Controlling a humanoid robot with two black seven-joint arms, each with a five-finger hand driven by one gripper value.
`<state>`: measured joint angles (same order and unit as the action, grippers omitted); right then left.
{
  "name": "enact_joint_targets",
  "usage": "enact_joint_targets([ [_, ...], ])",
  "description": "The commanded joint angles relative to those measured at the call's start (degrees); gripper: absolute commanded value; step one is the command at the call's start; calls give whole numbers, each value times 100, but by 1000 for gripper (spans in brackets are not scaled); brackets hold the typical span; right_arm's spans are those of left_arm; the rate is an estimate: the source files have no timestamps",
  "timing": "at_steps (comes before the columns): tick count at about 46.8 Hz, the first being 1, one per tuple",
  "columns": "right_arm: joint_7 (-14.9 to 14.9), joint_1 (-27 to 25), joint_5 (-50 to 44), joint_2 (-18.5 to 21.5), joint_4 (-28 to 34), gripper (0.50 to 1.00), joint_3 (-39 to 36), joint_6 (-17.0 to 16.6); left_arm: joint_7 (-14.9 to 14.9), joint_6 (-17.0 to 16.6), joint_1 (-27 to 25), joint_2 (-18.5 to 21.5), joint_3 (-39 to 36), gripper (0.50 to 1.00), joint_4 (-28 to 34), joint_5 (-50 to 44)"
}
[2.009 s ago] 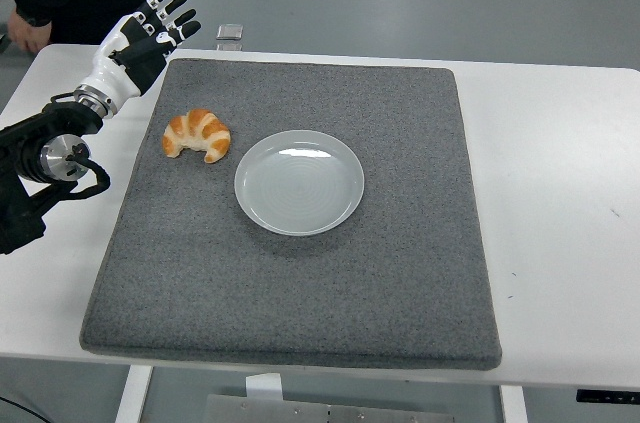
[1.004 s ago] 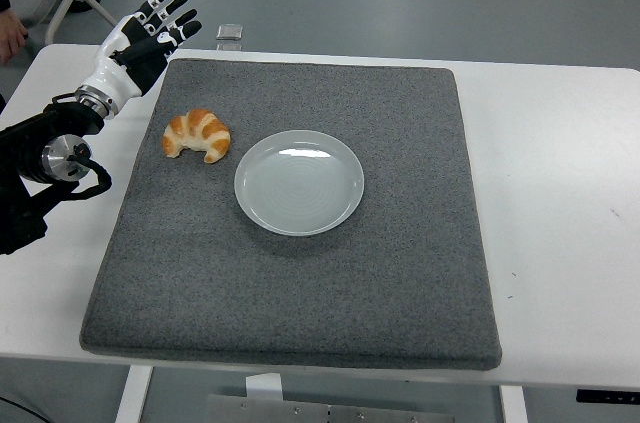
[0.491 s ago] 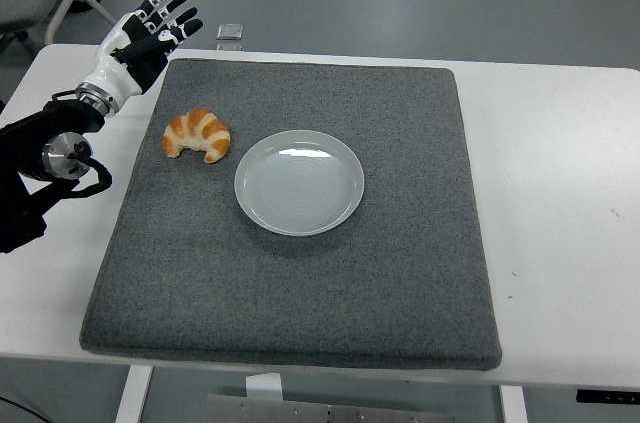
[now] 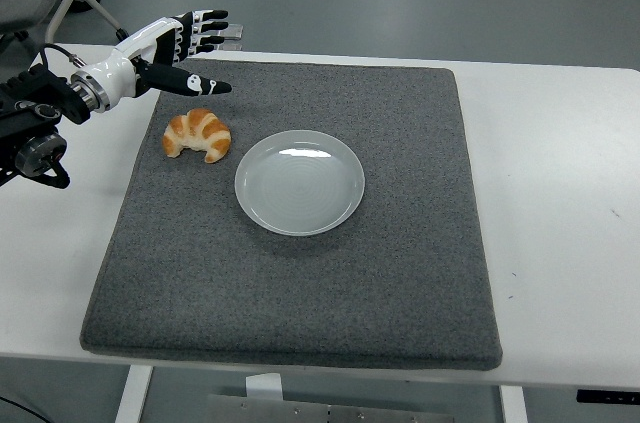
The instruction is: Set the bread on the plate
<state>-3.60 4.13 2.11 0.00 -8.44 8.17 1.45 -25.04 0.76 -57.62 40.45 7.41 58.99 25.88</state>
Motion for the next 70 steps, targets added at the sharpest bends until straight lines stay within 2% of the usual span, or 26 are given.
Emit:
enact_joint_targets([
  [1, 0, 0, 0, 0, 0, 930, 0, -4, -1, -164, 14, 191, -11, 990, 165, 311],
  [6, 0, 0, 0, 0, 0, 930, 0, -4, -10, -252, 14, 516, -2, 990, 516, 776],
  [13, 9, 8, 0, 0, 0, 930, 0, -4, -27, -682, 49, 859, 6, 988, 895, 1901],
  [19, 0, 8, 0, 0, 0, 930, 0, -4, -27, -1007, 312, 859, 6, 990, 895, 2368],
  [29, 0, 8, 0, 0, 0, 930, 0, -4, -80, -1157, 708, 807, -2, 988, 755, 2711],
  [43, 0, 0, 0, 0, 0, 930, 9, 4, -89, -1509, 822, 350, -11, 988, 184, 2747],
  [70, 0, -9, 0, 0, 0, 930, 9, 4, -185, -1509, 893, -503, -29, 988, -977, 2755],
])
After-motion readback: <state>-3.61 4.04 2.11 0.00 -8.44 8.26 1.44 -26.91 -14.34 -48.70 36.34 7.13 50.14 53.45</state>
